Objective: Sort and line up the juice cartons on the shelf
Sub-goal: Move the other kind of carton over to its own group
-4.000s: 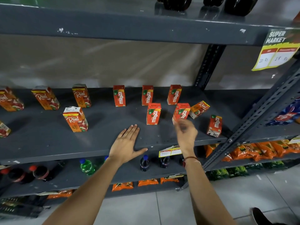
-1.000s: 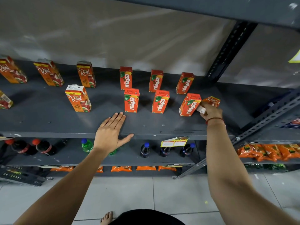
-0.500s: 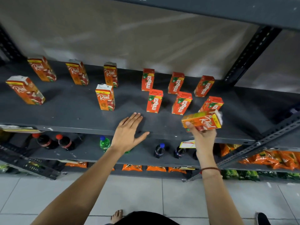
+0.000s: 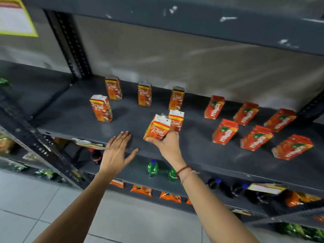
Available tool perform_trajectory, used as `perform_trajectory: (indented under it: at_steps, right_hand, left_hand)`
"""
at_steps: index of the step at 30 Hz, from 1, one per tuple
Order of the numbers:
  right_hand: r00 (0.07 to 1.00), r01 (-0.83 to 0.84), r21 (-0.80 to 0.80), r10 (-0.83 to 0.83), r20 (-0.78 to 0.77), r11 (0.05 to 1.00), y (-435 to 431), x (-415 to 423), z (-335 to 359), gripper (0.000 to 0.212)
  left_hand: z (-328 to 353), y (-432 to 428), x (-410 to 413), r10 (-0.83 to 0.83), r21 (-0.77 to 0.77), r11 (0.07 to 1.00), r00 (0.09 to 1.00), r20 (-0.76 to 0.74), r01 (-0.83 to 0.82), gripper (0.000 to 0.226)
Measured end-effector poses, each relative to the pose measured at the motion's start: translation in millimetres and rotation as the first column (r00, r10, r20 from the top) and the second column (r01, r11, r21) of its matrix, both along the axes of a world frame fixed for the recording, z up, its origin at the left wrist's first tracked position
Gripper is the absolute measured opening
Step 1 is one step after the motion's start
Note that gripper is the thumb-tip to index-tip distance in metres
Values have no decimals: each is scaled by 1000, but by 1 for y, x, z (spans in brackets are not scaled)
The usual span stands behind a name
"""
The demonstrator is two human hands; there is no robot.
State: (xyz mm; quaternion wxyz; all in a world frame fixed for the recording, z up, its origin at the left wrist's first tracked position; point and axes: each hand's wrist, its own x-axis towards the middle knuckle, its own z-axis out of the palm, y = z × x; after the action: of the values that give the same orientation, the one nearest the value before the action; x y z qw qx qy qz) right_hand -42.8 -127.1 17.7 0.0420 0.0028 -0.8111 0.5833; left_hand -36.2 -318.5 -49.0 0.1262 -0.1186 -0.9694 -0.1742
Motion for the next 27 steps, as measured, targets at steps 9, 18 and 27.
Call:
perform_trajectory:
  at_steps: [9, 18, 27]
  right_hand:
    - [998, -26, 272, 11, 56, 962, -41, -66, -14, 60]
    - [989, 146, 301, -130, -75, 942, -32, -19, -29, 41]
    - [963, 261, 239, -269, 1, 935, 59, -10, -34, 75]
  left_hand:
    - [-11, -8, -4, -56, 78, 995, 997, -46, 60, 58]
    - [8, -2, -44, 29, 250, 967, 998, 57, -43, 63]
    - [22, 1, -91, -171, 445, 894, 958, 229, 53, 73]
